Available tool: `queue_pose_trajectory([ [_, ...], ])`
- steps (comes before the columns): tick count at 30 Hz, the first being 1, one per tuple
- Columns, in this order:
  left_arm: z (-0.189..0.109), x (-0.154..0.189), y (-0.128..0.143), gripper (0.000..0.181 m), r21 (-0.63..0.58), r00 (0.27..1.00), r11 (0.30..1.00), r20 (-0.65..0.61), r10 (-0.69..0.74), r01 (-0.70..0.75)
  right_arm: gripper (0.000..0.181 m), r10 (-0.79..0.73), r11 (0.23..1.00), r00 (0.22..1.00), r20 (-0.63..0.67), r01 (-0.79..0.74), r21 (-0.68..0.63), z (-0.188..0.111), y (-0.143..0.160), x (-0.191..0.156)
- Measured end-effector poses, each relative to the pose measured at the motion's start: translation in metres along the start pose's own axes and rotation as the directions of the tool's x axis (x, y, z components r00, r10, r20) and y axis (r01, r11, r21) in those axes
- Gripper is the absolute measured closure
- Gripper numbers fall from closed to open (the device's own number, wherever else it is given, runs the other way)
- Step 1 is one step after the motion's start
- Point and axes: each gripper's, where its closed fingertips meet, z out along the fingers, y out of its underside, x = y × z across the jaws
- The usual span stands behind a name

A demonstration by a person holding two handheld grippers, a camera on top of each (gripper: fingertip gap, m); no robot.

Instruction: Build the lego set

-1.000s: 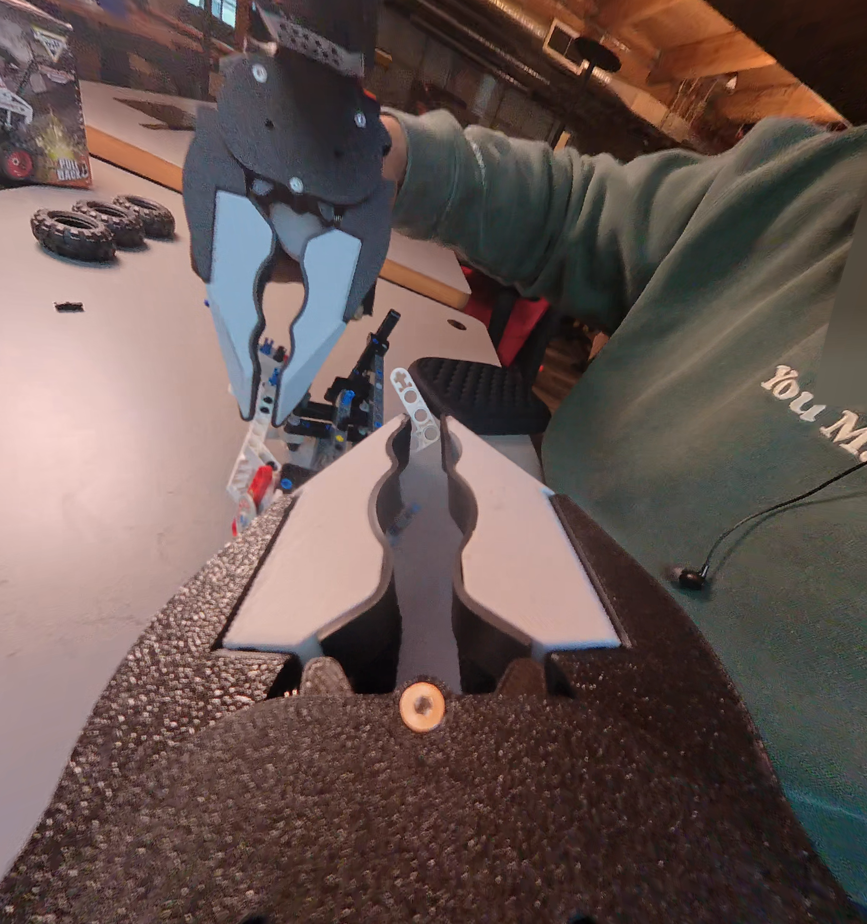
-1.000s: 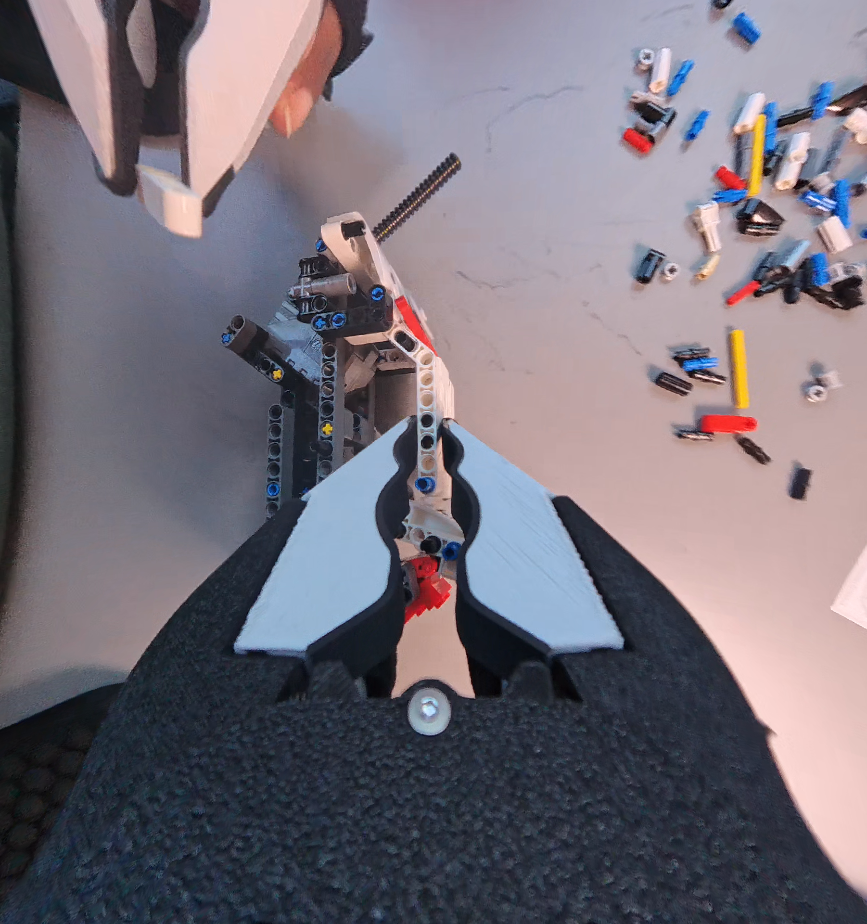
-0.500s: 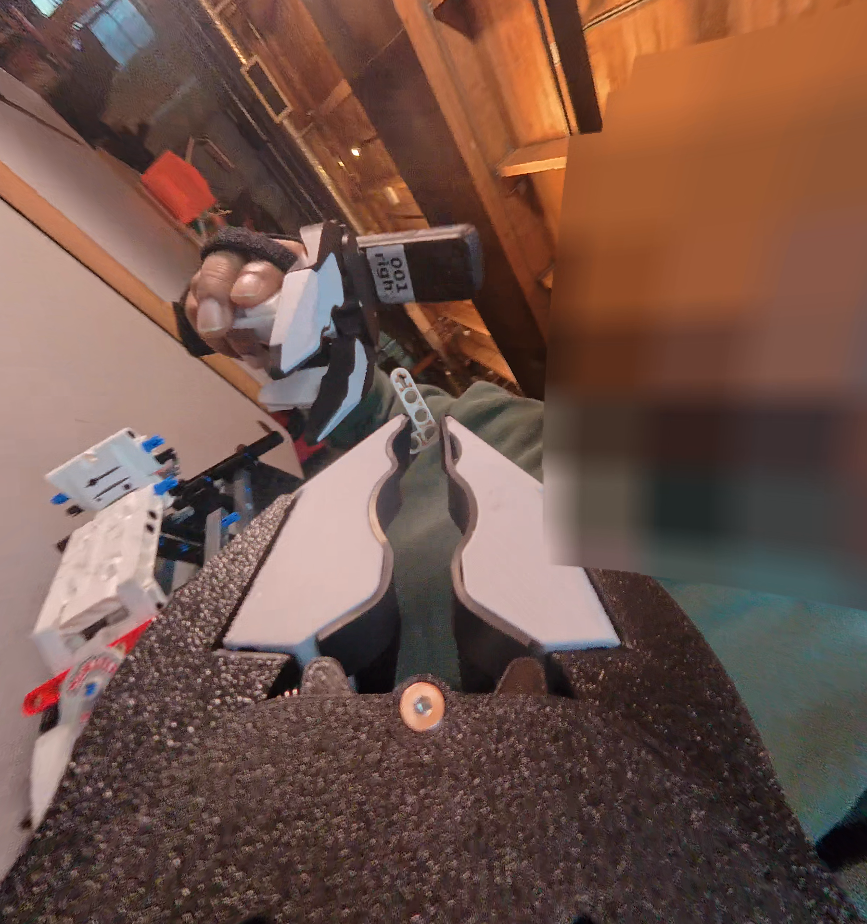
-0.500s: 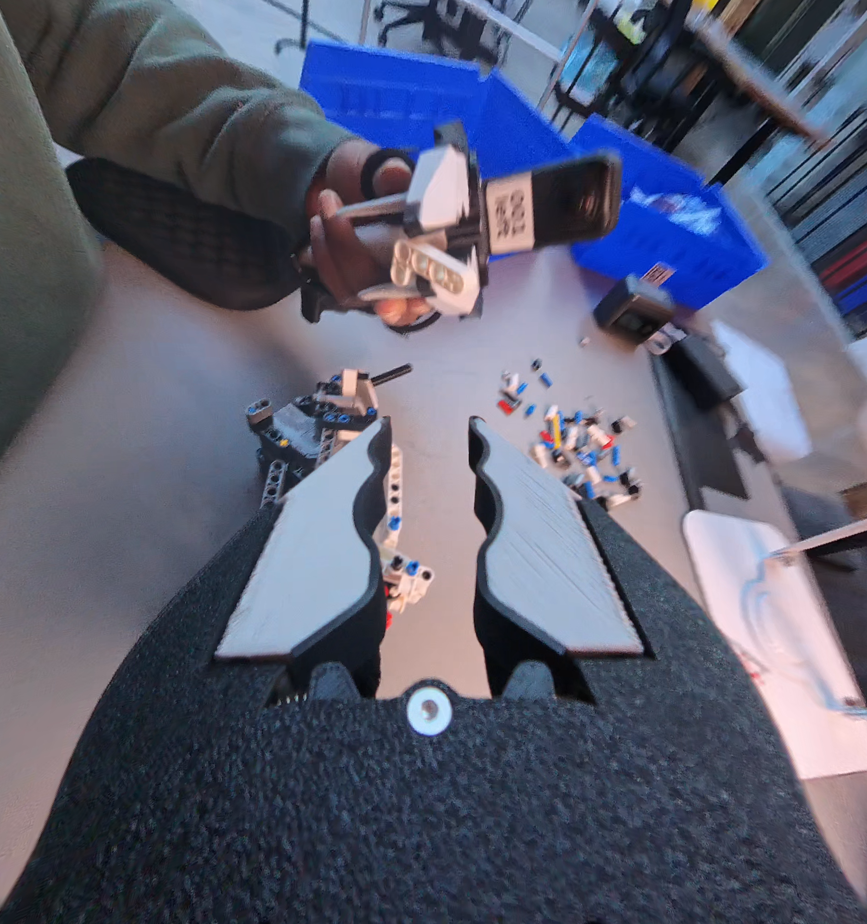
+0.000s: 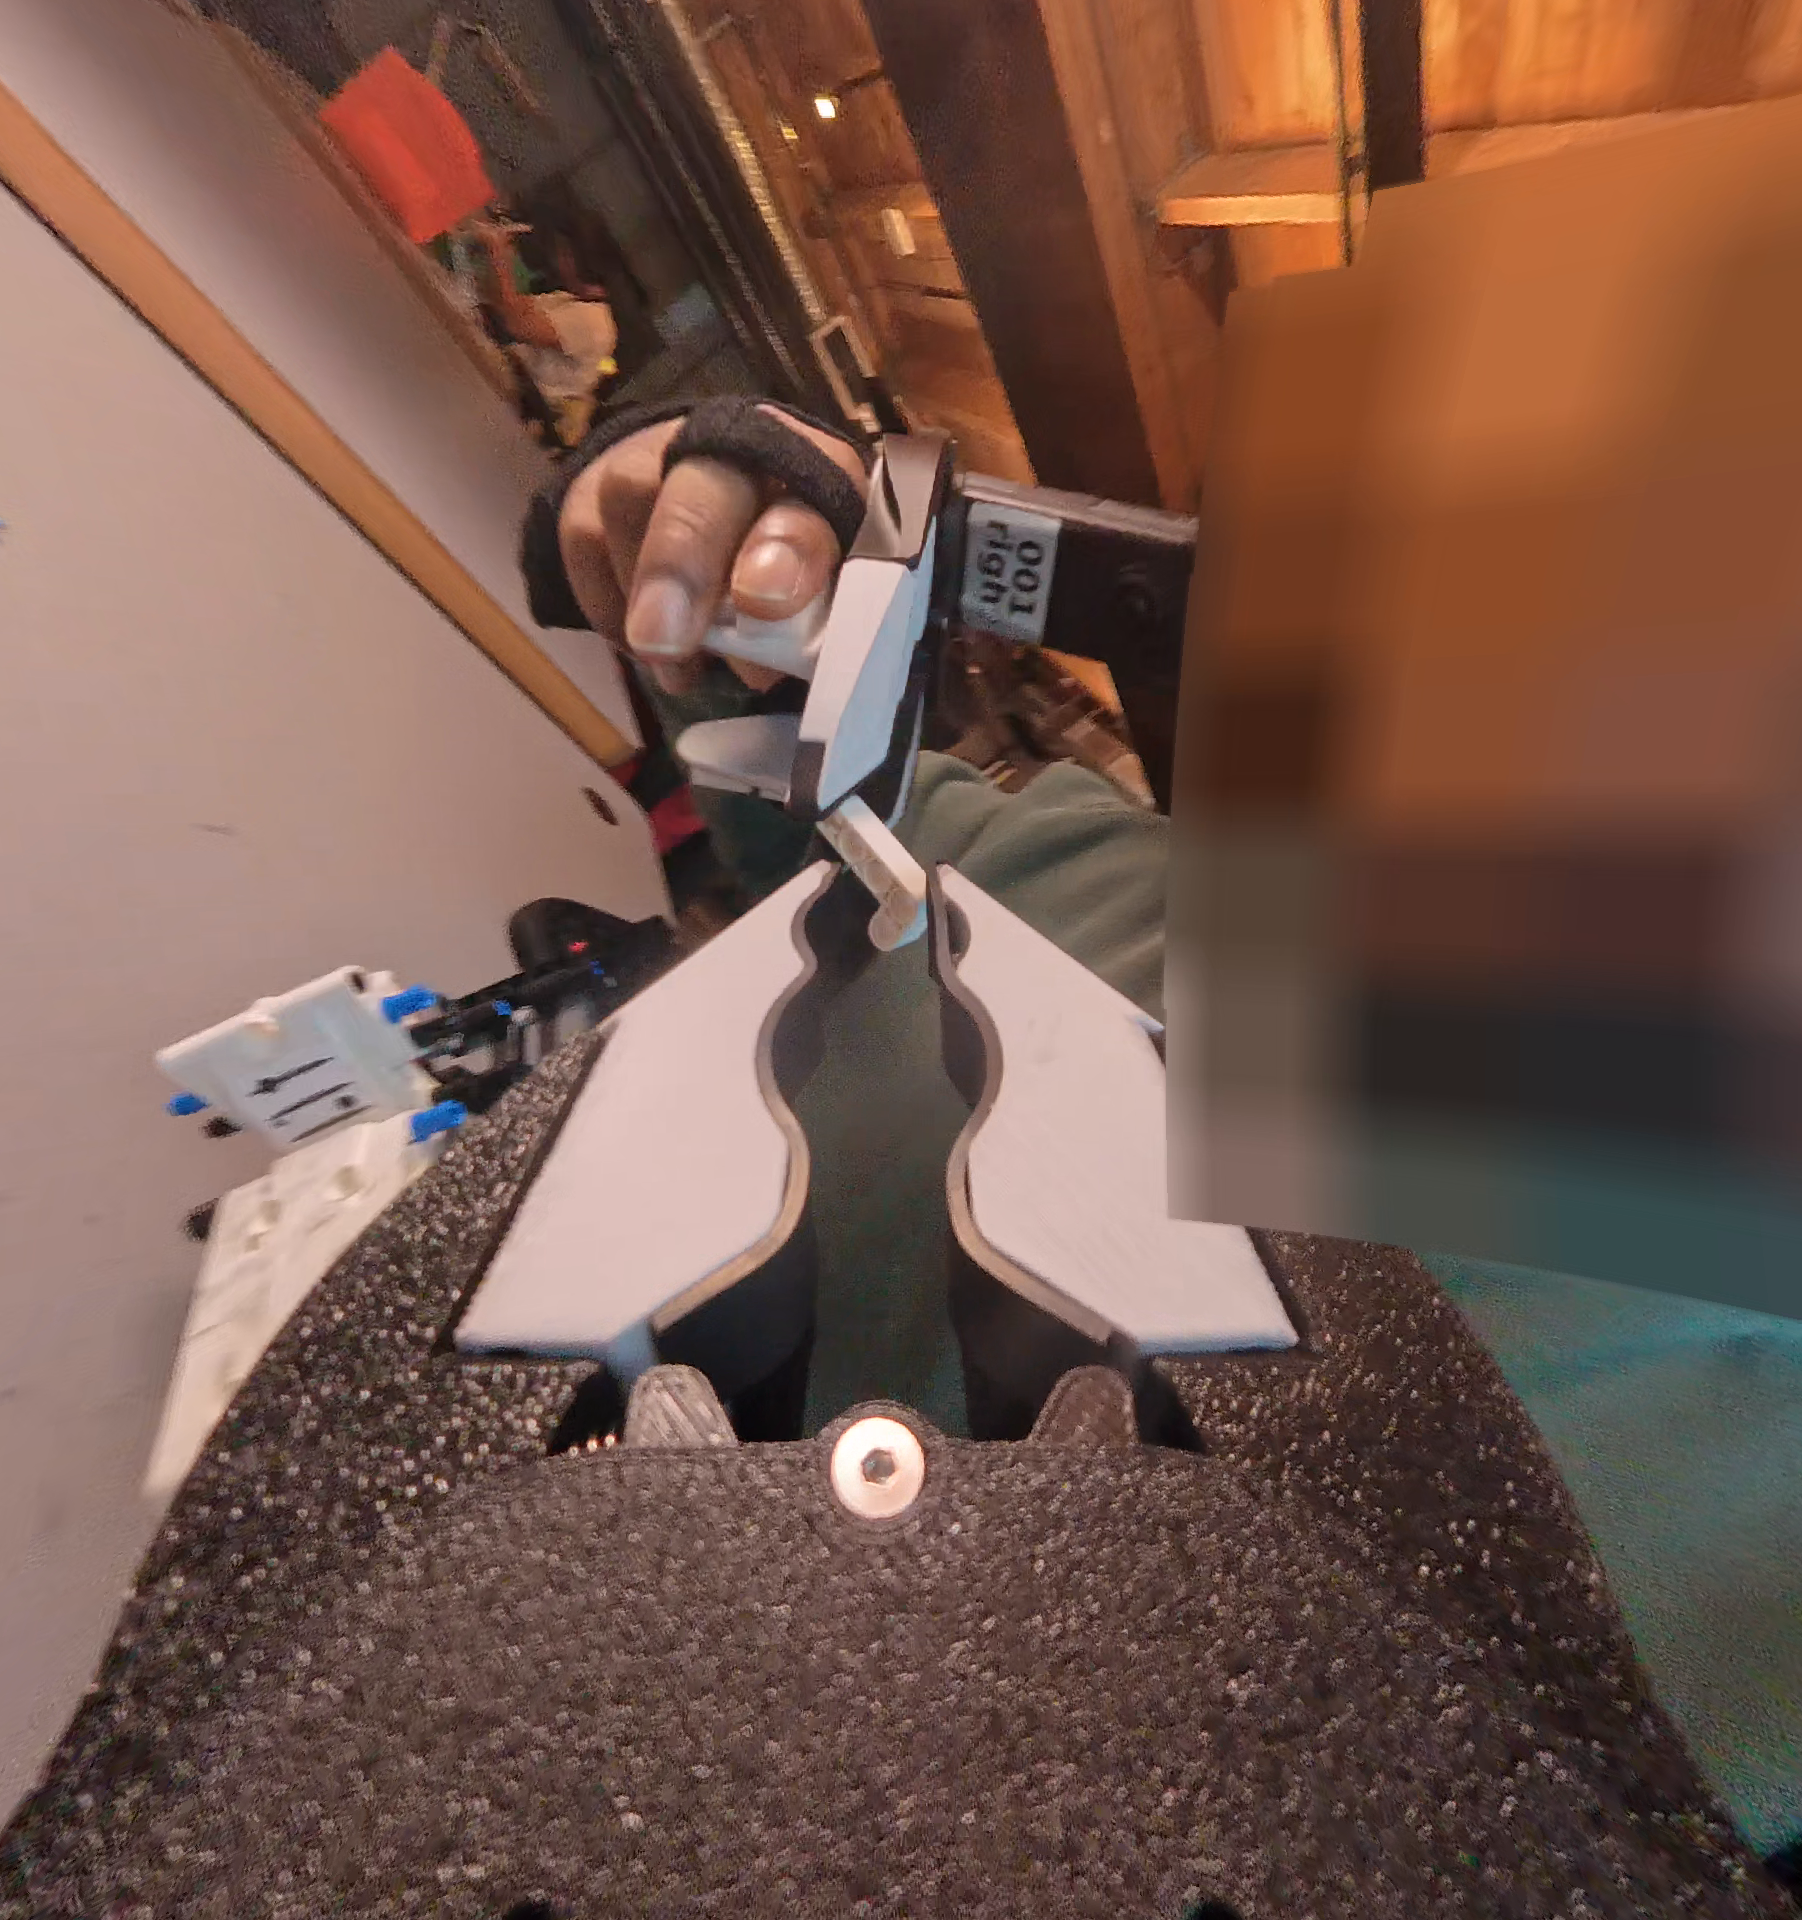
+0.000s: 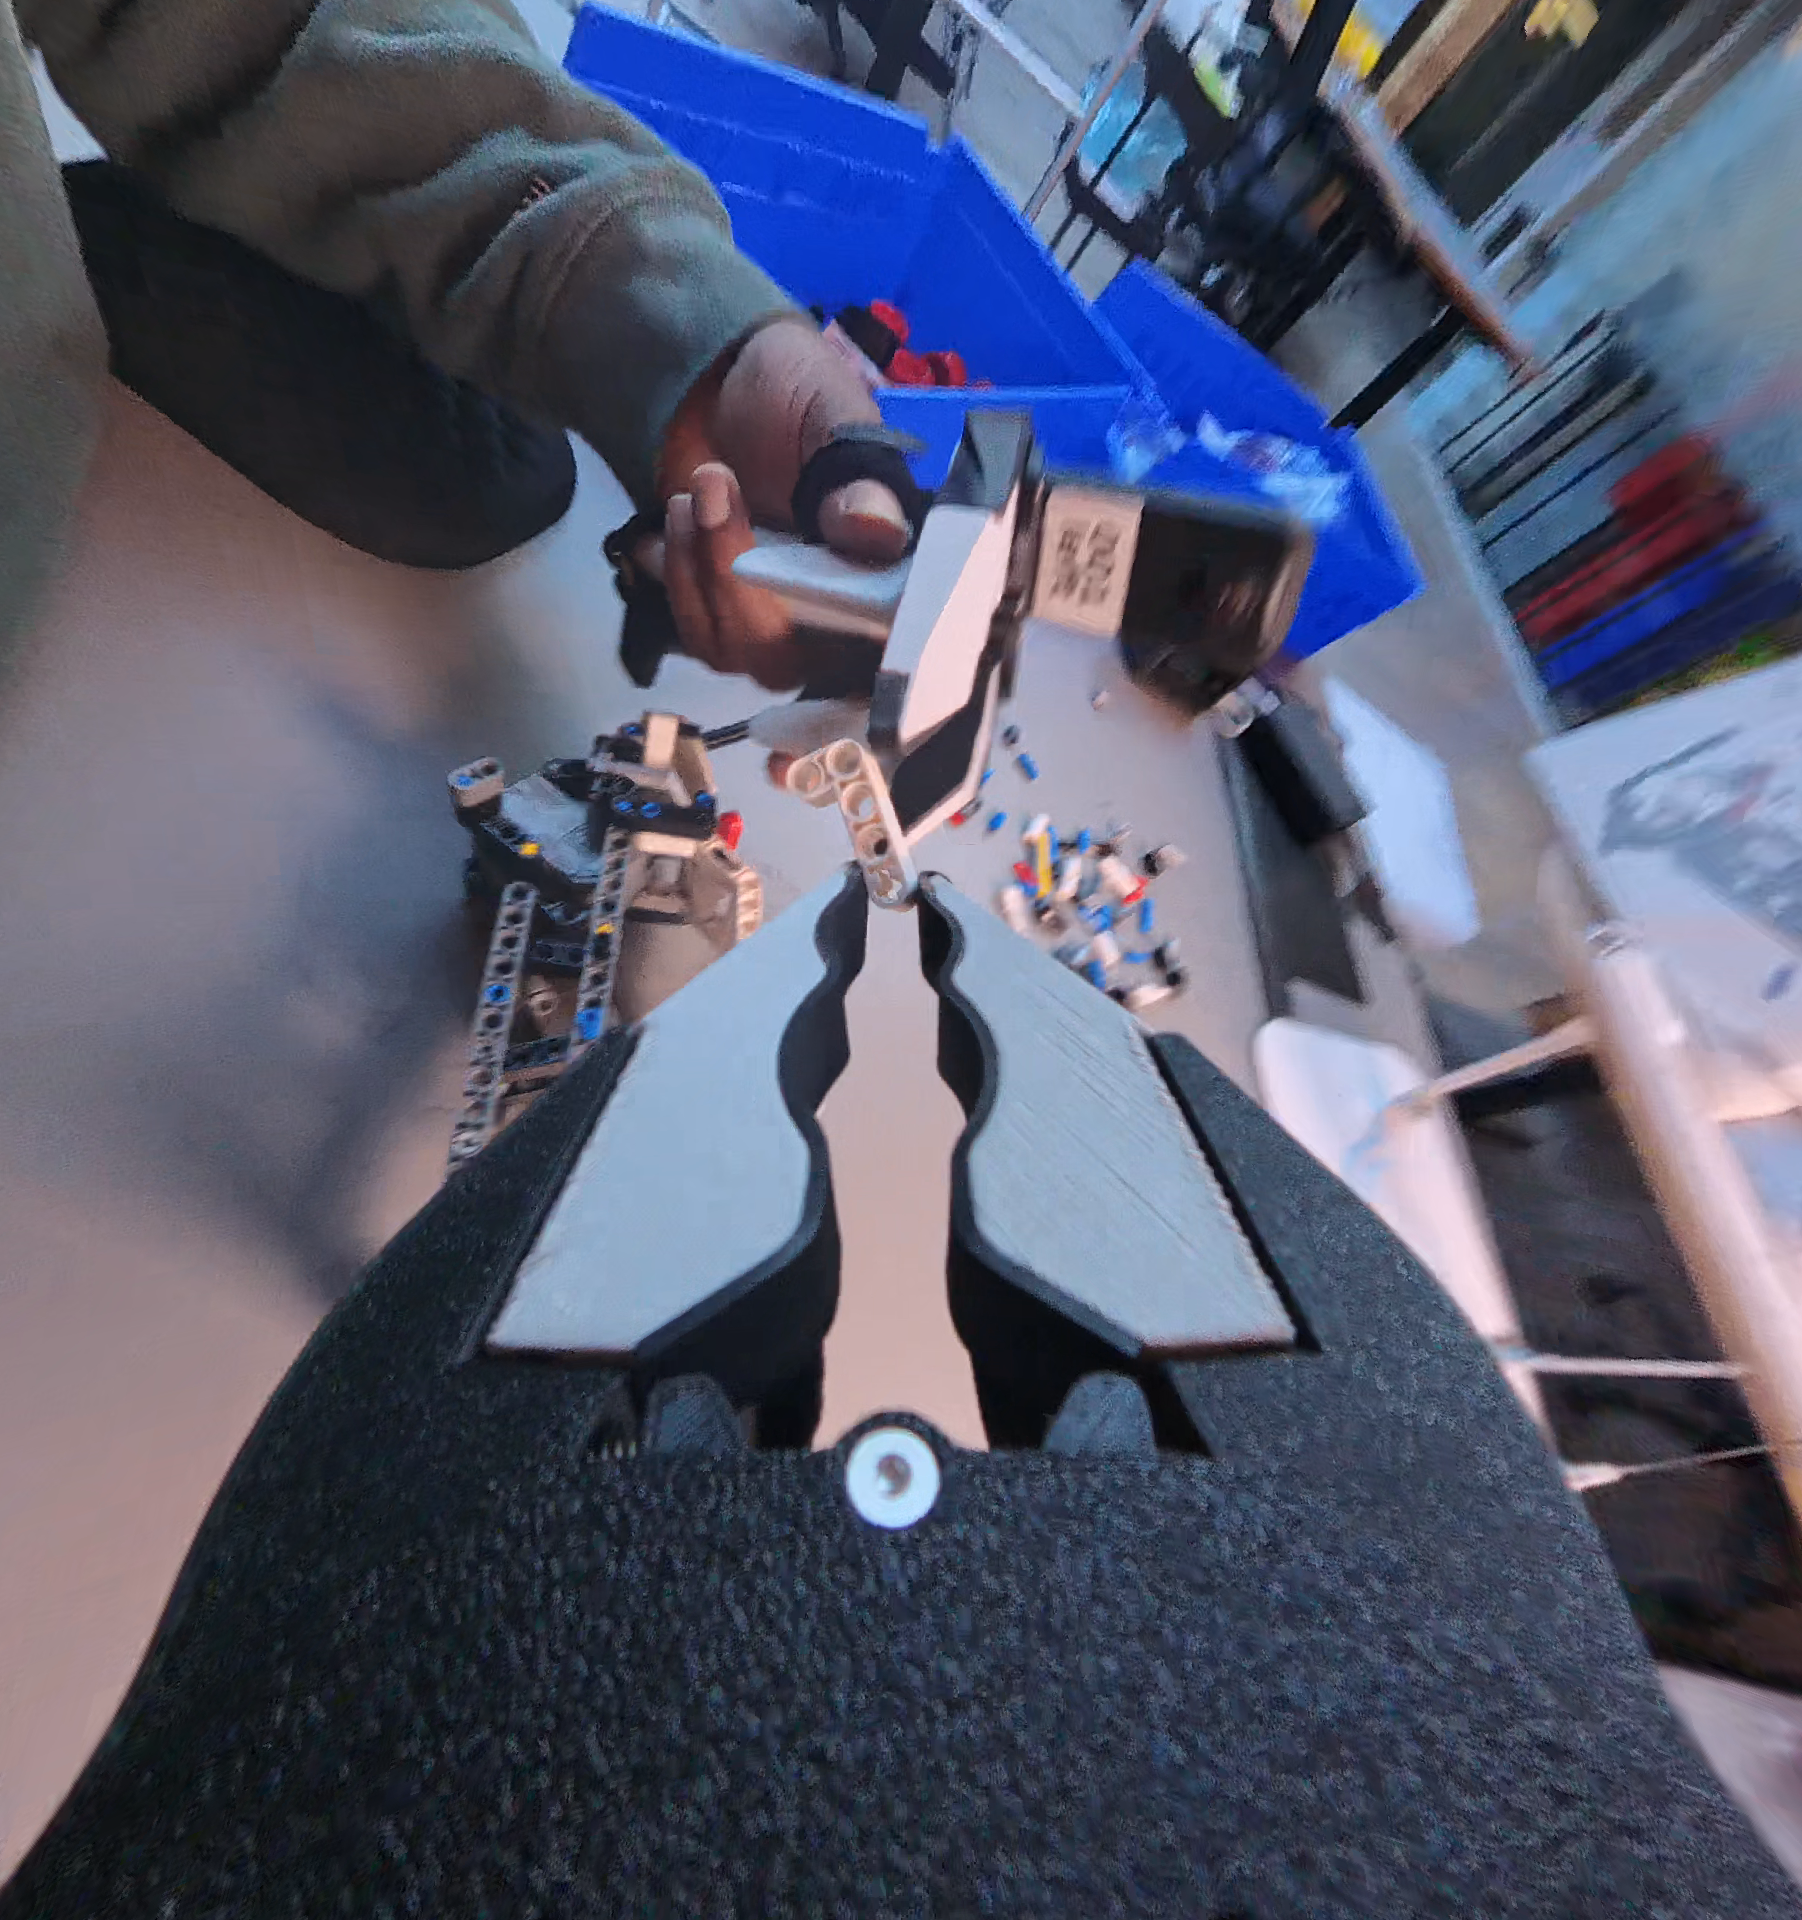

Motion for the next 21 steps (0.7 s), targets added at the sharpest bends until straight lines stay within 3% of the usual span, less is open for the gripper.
queue_pose_trajectory([
  [1,-0.004,-0.008,-0.001,0.162,-0.015,0.996,0.999,0.081,0.048,-0.047,0.172,0.078,0.996,0.996,0.032,-0.077,-0.045,0.002,0.011,-0.003],
  [4,-0.02,-0.038,0.013,0.158,-0.22,0.884,0.95,0.366,0.291,-0.222,0.173,0.304,0.937,0.946,0.11,-0.277,-0.211,0.008,0.046,-0.022],
  [7,-0.031,-0.059,0.034,0.159,-0.469,0.713,0.833,0.474,0.517,-0.293,0.173,0.467,0.855,0.875,0.129,-0.41,-0.318,0.016,0.064,-0.039],
  [10,-0.031,-0.072,0.051,0.16,-0.633,0.588,0.71,0.459,0.665,-0.308,0.173,0.558,0.795,0.815,0.154,-0.473,-0.38,0.021,0.069,-0.05],
  [13,-0.026,-0.082,0.059,0.16,-0.717,0.502,0.618,0.425,0.753,-0.321,0.173,0.562,0.779,0.812,0.16,-0.455,-0.431,0.023,0.073,-0.055],
  [21,-0.021,-0.095,0.063,0.166,-0.786,0.411,0.534,0.396,0.821,-0.312,0.173,0.512,0.793,0.845,0.156,-0.395,-0.463,0.027,0.078,-0.056],
])
